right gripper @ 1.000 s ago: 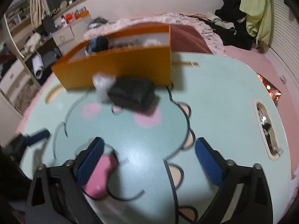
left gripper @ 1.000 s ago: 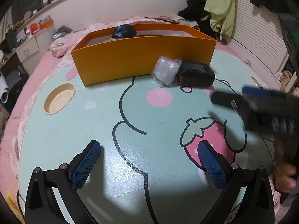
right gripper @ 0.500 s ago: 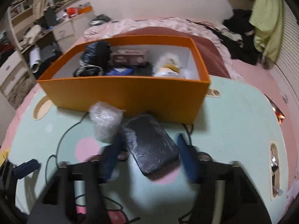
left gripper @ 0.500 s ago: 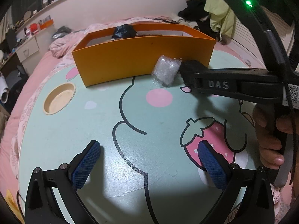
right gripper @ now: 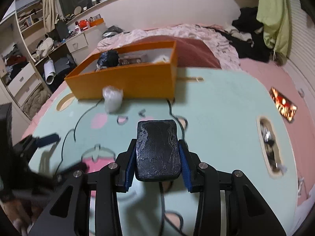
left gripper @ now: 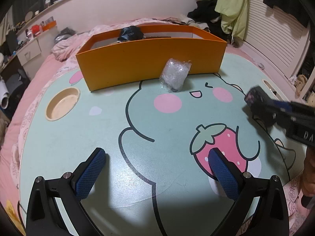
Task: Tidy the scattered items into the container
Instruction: 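Grasp the black textured case with the right tool and lift it, then grasp the clear plastic bag with the left tool while the right tool holds the black case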
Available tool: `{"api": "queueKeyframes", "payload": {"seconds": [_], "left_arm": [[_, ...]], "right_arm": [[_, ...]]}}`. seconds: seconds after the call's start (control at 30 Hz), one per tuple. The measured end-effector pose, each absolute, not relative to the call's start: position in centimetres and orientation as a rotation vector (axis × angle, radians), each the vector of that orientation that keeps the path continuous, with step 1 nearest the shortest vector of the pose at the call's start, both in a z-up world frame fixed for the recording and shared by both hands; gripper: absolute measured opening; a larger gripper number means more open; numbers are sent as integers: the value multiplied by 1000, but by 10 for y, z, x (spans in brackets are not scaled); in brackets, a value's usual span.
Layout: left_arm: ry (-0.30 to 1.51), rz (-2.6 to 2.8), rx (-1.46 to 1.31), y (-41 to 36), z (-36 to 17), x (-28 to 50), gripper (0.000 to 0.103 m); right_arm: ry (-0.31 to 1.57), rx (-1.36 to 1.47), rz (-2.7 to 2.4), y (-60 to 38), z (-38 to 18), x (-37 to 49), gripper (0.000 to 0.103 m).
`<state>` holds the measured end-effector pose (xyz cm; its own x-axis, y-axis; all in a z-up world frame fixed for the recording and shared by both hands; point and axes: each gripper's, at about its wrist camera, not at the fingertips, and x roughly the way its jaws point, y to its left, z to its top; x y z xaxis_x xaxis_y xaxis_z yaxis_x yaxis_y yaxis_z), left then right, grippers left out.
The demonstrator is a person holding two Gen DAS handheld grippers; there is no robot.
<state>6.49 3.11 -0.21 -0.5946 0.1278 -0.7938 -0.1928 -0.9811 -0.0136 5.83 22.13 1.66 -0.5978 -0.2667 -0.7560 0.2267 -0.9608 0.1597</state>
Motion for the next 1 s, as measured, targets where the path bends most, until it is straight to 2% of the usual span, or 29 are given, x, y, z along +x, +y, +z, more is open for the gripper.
{"api": "queueKeyframes", "payload": {"seconds": [0.13, 0.2, 0.23, 0.47, 0.57, 0.63, 0.67, 0.7, 0.73, 0.77, 0.87, 1.0], "left_arm": [[109, 2653, -1311, 31, -2, 65, 103], [109, 2653, -1311, 31, -2, 65, 103], [109, 2653, -1311, 31, -2, 65, 103], [110, 2653, -1310, 31, -3, 66, 103], [110, 2653, -1310, 31, -3, 66, 103], [110, 2653, -1310, 31, -3, 66, 103], [110, 2653, -1310, 31, -3, 66, 103], [109, 2653, -1309, 31, -3, 66, 103], [108, 2653, -1309, 31, -3, 66, 103], [107, 2654, -1309, 31, -3, 66, 103], [102, 2647, -1298, 32, 1, 66, 103], [123, 2670, -1239, 36, 18, 58, 103]], "right_arm": [[-73, 1248, -2593, 220, 10, 57, 45], [-110, 1248, -2603, 222, 11, 56, 75], [-136, 1246, -2606, 223, 11, 56, 79], [-218, 1255, -2611, 232, 12, 53, 80], [-193, 1272, -2623, 227, 12, 50, 80], [-110, 1277, -2642, 220, 11, 51, 80], [-50, 1274, -2654, 215, 10, 53, 76], [23, 1259, -2670, 209, 9, 56, 52], [88, 1242, -2683, 203, 8, 61, 43], [128, 1226, -2685, 198, 8, 64, 41], [129, 1198, -2682, 197, 6, 69, 40], [19, 1187, -2676, 210, 5, 68, 40]]}}
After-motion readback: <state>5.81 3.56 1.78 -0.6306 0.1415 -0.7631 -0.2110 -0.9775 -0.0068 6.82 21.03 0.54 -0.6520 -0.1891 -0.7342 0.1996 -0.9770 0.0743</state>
